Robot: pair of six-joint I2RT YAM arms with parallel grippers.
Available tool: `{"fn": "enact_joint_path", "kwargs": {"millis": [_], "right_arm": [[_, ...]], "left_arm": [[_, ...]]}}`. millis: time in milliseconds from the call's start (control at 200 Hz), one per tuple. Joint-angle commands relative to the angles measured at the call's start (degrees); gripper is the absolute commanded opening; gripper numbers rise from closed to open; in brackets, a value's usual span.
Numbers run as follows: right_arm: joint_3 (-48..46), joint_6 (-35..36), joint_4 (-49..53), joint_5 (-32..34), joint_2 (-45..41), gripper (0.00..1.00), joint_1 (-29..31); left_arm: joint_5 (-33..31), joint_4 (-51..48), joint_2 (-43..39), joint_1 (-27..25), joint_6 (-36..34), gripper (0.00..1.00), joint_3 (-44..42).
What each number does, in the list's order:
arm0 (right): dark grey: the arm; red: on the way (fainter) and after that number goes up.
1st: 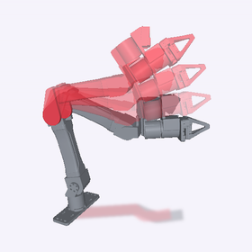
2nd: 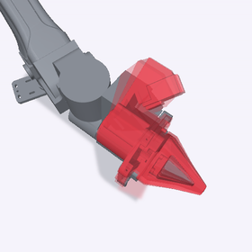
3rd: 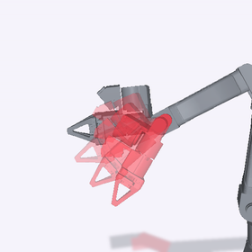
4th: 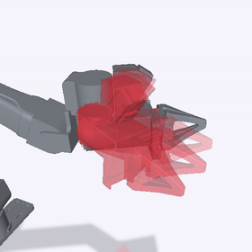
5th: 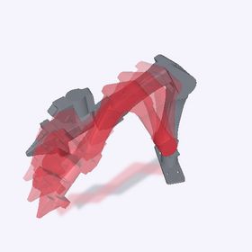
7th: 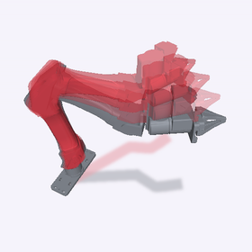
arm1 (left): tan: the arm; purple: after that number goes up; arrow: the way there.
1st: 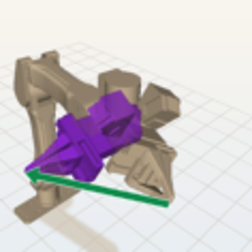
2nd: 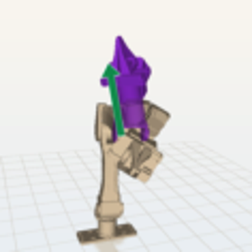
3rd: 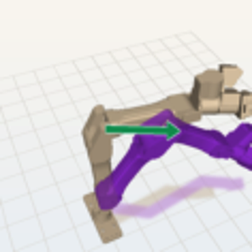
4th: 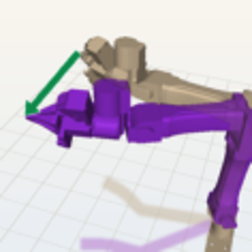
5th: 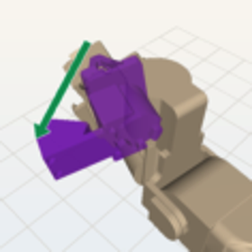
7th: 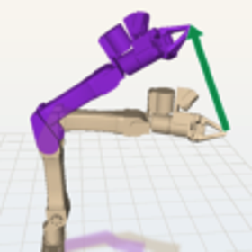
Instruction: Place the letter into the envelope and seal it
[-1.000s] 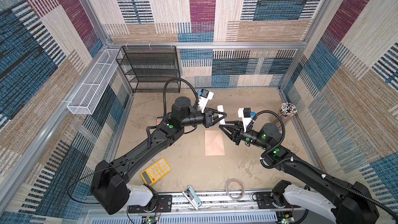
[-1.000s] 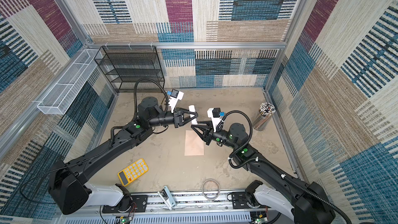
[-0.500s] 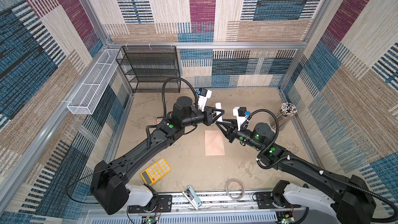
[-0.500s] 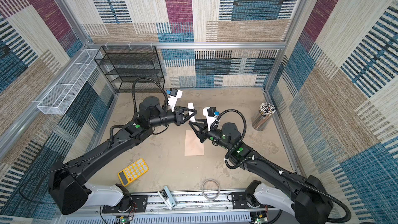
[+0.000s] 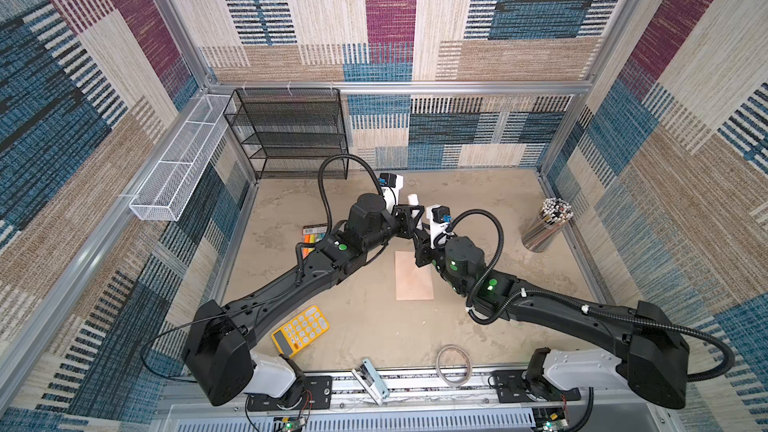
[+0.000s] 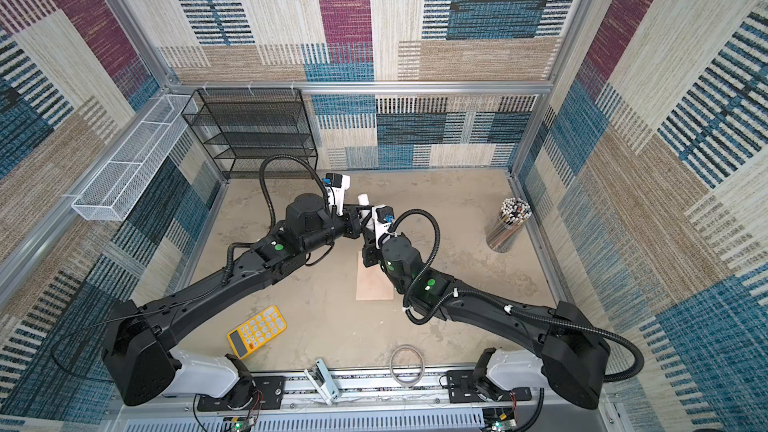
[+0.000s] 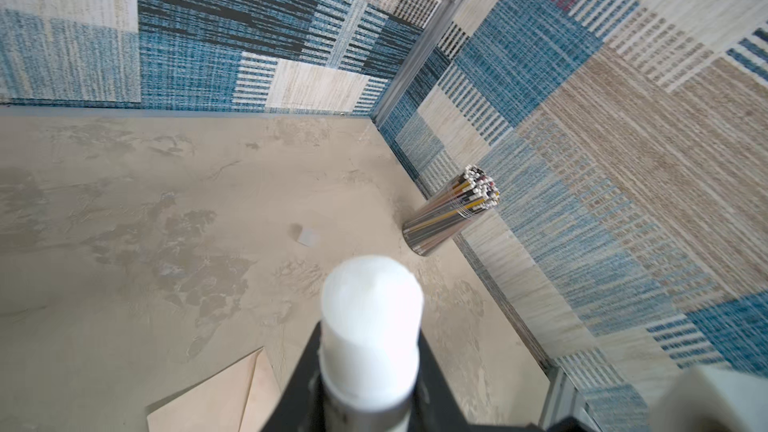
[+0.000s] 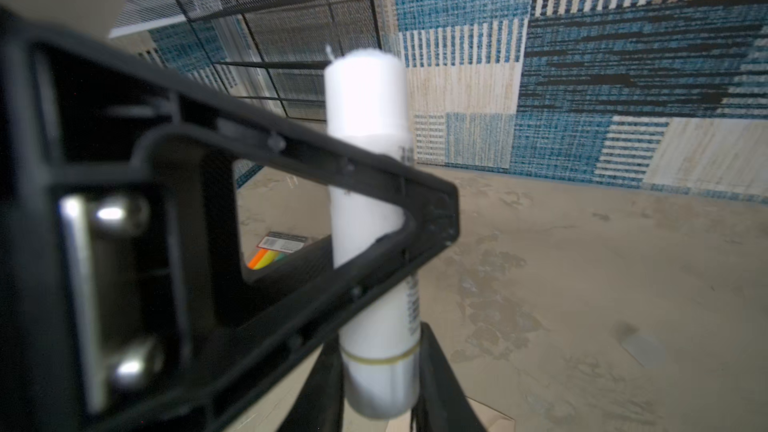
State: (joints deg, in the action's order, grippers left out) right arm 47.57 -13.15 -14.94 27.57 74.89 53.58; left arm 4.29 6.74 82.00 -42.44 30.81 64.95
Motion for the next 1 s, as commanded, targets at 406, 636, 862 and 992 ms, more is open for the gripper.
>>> {"fn": "enact_joint_path", "kwargs": {"millis": [406, 636, 862, 992], "right_arm": [[-9.6, 1.8, -9.2, -11.5, -10.1, 0.59, -0.4], [-16.3, 2.6, -15.0, -35.4, -19.0, 0.51, -7.7], [-14.9, -3.9, -19.3, -52.9, -16.9, 0.52, -14.2], [-13.5, -5.5, -21.2, -56.9, -15.0, 0.52, -14.7]], "left_arm": [[13.5, 3.6, -2.5, 3.5, 4.0, 0.0, 0.5], [34.8, 10.7, -3.6, 10.3, 7.5, 0.0, -1.0], [40.8, 17.9, -4.2, 10.3, 7.9, 0.0, -4.1], [42.6, 19.6, -3.9, 10.3, 8.2, 0.0, -4.5]]}}
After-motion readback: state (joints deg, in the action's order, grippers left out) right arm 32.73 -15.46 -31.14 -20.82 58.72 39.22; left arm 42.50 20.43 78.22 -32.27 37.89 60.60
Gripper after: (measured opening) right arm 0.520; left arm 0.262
